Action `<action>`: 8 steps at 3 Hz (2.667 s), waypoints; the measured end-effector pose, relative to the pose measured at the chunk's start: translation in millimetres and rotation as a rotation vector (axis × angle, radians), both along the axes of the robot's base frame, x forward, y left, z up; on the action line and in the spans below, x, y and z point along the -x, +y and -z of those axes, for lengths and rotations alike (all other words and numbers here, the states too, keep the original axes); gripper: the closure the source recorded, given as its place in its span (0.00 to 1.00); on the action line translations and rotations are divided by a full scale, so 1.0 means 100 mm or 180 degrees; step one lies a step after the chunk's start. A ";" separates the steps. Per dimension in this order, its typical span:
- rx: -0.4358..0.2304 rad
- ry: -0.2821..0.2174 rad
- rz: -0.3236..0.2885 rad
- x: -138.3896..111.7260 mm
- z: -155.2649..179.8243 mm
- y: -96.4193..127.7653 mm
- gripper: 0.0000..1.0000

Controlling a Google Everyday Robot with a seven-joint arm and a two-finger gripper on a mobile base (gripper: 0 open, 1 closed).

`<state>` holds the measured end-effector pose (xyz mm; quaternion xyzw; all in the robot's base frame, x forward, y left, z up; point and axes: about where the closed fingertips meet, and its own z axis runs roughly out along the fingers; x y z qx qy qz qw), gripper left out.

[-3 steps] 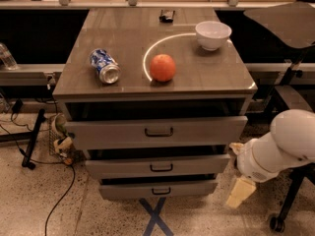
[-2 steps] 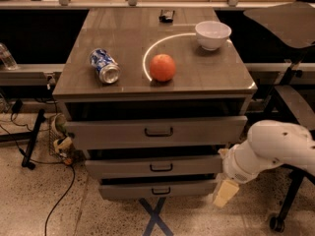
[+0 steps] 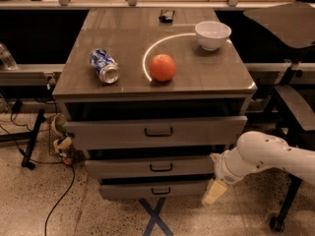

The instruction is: Open middle drawer

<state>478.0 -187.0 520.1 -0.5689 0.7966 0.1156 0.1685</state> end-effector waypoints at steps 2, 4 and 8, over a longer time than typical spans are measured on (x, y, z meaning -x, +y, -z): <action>-0.0209 -0.0199 -0.0009 -0.31 0.35 0.05 0.00; -0.0328 -0.0270 -0.0129 -0.66 0.67 0.33 0.00; -0.0352 -0.0217 -0.0139 -0.60 0.75 0.37 1.00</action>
Offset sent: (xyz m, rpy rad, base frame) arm 0.0539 0.0097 -0.0539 0.1055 -0.1156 0.0085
